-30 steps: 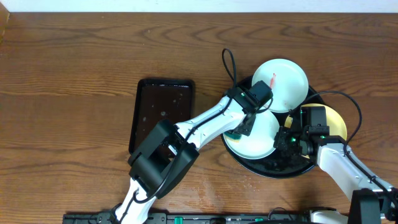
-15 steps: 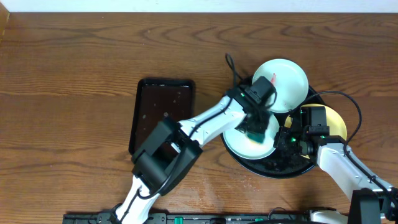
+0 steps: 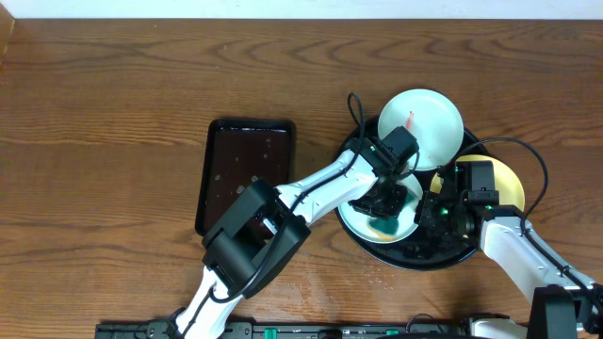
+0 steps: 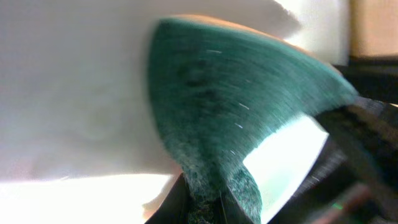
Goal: Clean dirty plates on tray and stack at the side
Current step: 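Scrub the lower pale green plate with the sponge in the left gripper, then return the sponge to the black sponge tray with the left gripper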
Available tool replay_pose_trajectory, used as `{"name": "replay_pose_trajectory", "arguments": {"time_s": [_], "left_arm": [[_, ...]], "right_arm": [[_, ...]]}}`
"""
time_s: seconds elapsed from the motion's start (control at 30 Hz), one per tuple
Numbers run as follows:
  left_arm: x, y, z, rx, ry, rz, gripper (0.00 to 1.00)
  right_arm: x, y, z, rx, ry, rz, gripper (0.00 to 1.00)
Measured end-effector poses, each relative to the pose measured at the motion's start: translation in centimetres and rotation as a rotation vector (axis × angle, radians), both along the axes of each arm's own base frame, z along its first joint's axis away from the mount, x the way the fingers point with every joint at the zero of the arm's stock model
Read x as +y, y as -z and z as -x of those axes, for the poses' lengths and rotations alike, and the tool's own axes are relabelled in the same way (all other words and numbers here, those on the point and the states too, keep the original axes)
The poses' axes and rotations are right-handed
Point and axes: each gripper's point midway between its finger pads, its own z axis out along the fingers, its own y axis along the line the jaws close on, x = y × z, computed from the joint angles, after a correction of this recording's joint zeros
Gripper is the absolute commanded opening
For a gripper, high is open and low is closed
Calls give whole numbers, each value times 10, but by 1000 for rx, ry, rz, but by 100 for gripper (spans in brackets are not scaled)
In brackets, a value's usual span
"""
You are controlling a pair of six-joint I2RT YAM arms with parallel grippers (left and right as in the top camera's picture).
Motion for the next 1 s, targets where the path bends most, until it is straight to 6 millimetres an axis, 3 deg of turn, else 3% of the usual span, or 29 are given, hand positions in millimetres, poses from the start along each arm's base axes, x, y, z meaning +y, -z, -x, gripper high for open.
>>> {"name": "replay_pose_trajectory", "arguments": {"time_s": [0.33,0.5,0.63,0.77,0.8,0.83,0.9,1.0], "left_arm": [[63,-5,-53,-316,-69,-350,7],[77,-18,-65,-377,-101,-428,7],[84,-44,-70,-393,-148,-410,8],[105,-89,-70,-389,-210,-370,8],[113,-101,-69,-388,-229,-366,8],[123,-114,-70,-389,-250,-360,8],[147,-135,-72,-380,-302,-362,8],[187,-147,-81,-350,-390,-385,7]], "right_arm": [[1,0,1,6,3,-9,1],[2,0,1,7,3,-12,1],[2,0,0,3,2,-12,1],[2,0,0,-4,-10,-9,14],[3,0,-1,-11,-21,-10,13],[4,-1,-1,-15,-31,-12,1],[3,0,-1,-14,-30,-4,1],[2,0,-2,-19,-30,-4,1]]}}
